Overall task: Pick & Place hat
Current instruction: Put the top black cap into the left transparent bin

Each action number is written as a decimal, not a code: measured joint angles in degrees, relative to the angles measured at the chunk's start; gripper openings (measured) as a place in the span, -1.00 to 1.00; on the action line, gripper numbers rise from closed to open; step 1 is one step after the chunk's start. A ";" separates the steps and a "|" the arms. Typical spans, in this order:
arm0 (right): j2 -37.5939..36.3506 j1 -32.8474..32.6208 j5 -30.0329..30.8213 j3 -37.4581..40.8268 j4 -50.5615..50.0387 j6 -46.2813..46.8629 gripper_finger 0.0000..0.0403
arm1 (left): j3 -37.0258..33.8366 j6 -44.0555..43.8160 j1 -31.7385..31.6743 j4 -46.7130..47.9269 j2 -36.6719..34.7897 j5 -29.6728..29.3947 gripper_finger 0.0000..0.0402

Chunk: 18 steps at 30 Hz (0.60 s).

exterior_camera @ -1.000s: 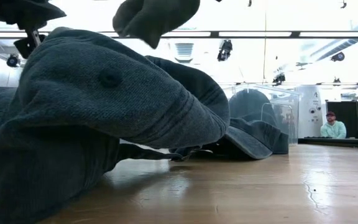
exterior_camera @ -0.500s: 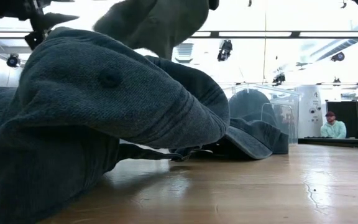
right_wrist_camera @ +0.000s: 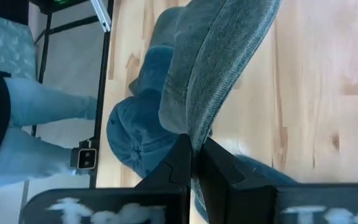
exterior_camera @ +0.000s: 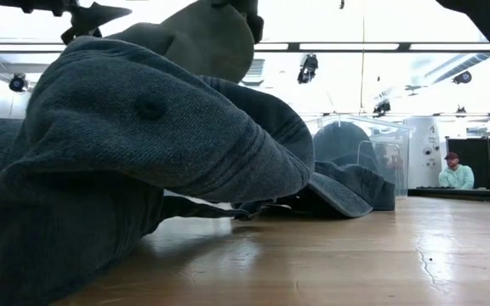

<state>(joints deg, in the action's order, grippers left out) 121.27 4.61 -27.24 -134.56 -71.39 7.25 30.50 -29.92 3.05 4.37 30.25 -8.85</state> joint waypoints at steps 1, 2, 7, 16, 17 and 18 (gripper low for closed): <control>0.00 -0.11 0.01 0.00 0.21 0.00 -0.94 | 1.00 0.74 0.00 1.11 1.08 -0.02 -0.11; 0.00 -0.24 0.07 0.00 0.64 0.00 -0.94 | 2.16 1.50 -0.03 2.63 2.17 -0.02 -0.11; -0.30 -0.75 -0.04 -0.11 3.66 0.02 -0.94 | 10.68 3.69 -0.44 12.42 8.59 0.88 -0.11; -0.34 -0.75 0.20 -0.44 4.17 -0.82 -0.94 | 30.80 10.85 -3.55 29.45 20.01 2.72 -0.11; -0.34 -0.76 0.19 -0.44 4.20 -0.95 -0.94 | 32.71 11.05 -3.97 30.76 21.23 3.32 -0.11; -0.33 -0.75 0.20 -0.44 4.26 -1.04 -0.94 | 34.39 11.33 -4.40 32.37 22.39 3.90 -0.11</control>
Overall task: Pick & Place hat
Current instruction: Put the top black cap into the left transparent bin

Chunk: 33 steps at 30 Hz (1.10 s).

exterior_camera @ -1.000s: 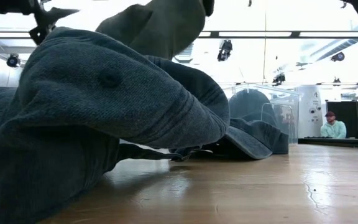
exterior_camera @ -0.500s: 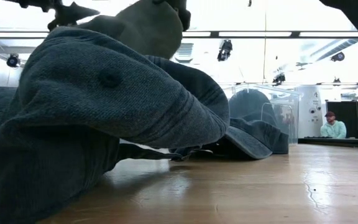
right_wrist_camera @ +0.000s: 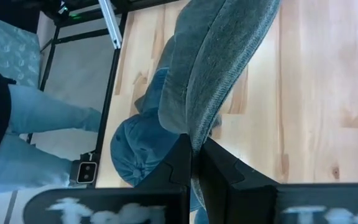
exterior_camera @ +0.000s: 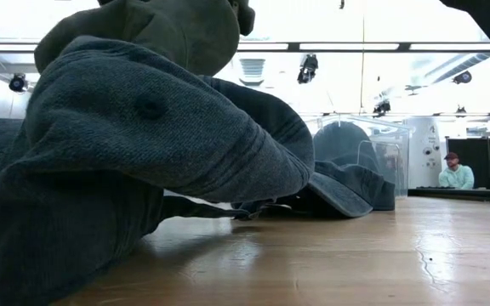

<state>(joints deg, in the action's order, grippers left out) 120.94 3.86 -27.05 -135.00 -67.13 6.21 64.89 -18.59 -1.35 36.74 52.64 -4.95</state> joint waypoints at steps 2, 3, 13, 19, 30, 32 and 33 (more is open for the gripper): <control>0.01 0.04 0.03 0.00 0.02 -0.19 -0.94 | 2.87 0.63 -0.77 3.18 2.09 1.90 -0.11; 0.01 0.04 0.07 0.00 0.04 -0.23 -0.94 | 4.29 0.88 -1.18 3.97 3.28 3.15 -0.11; 0.05 0.04 1.60 0.00 0.15 -1.35 -0.94 | 10.88 4.53 -2.35 9.30 12.27 10.73 -0.11; 0.05 0.00 1.65 0.00 0.26 -1.43 -0.94 | 10.81 4.84 -2.42 9.56 14.29 12.85 -0.11; 0.05 0.00 1.68 0.00 0.67 -1.30 -0.94 | 10.78 5.05 -2.42 7.20 15.85 16.43 -0.16; 0.05 0.00 1.68 0.00 0.67 -1.30 -0.94 | 10.77 5.15 -2.42 5.59 15.69 16.82 -0.19; 0.05 0.00 1.66 0.00 0.67 -1.30 -0.94 | 10.77 5.29 -2.42 4.96 15.62 17.18 -0.20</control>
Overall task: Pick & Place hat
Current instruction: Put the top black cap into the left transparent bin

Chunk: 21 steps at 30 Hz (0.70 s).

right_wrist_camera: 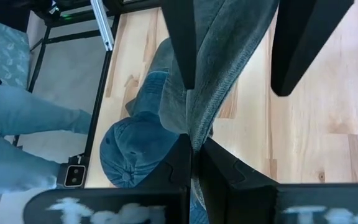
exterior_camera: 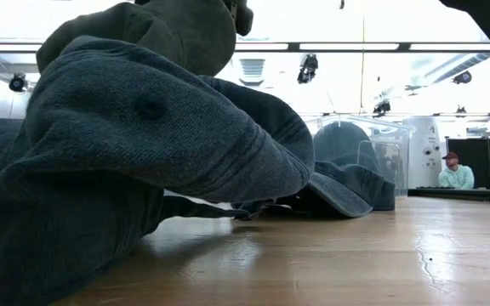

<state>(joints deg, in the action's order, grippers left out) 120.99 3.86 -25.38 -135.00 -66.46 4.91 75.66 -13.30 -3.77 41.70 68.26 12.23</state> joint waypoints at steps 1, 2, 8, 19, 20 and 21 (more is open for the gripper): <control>0.00 0.00 0.00 0.00 0.00 0.00 -0.94 | 0.00 0.24 0.01 -0.39 -0.06 0.24 -0.22; 0.00 0.00 -0.03 0.00 0.00 0.00 -0.94 | 0.00 0.50 0.02 -0.52 -0.08 0.40 -0.23; 0.00 -0.02 -0.19 0.00 -0.19 0.00 -0.94 | 0.00 1.06 0.00 0.31 0.28 2.14 -0.28; 0.00 0.00 -0.09 0.00 -0.02 -0.18 -0.94 | -0.04 1.03 -0.33 1.88 0.47 1.91 -0.28; 0.00 0.00 -0.07 0.00 -0.02 -0.17 -0.94 | -0.06 1.07 -0.33 1.85 0.47 1.80 -0.28; 0.00 0.00 -0.07 0.00 -0.04 -0.17 -0.94 | -0.04 1.07 -0.33 1.85 0.47 1.67 -0.28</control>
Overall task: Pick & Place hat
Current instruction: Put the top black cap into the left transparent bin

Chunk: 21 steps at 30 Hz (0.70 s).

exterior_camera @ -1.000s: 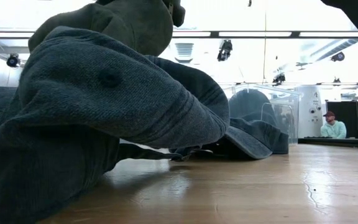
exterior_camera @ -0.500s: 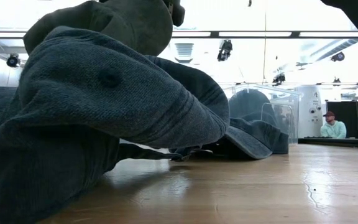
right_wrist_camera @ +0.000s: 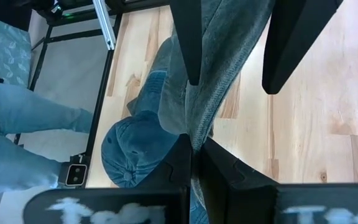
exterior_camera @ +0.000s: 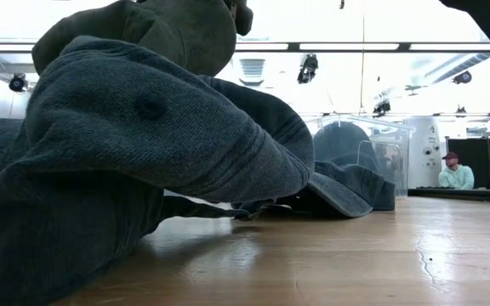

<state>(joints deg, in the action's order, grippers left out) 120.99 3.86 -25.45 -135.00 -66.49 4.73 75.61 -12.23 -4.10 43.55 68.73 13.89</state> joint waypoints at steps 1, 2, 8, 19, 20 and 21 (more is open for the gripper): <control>0.00 0.00 0.01 0.01 -0.01 -0.01 -0.94 | 0.00 0.00 -0.04 -0.02 0.00 -0.15 -0.29; 0.00 0.00 0.06 0.00 -0.01 0.00 -0.94 | 0.00 0.00 -0.08 -0.02 0.00 -0.27 -0.31; 0.00 0.00 0.09 0.02 0.27 -0.02 -0.94 | -0.02 0.13 -0.07 -0.02 0.00 0.56 -0.60; -1.01 0.13 0.35 0.02 -0.42 0.43 -0.75 | -0.02 -0.10 -0.03 -0.40 -0.92 1.54 -0.97; -1.61 0.15 0.37 0.02 -1.01 0.58 -0.70 | -0.02 0.04 -0.04 -0.34 -1.22 1.38 -0.97; -2.26 0.17 0.35 0.02 -1.50 0.86 -0.64 | -0.03 0.06 -0.04 0.02 -1.66 1.25 -0.97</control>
<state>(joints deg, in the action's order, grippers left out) 118.73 4.03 -25.10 -134.98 -67.99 5.59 75.59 -12.17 -4.14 43.57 67.07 15.15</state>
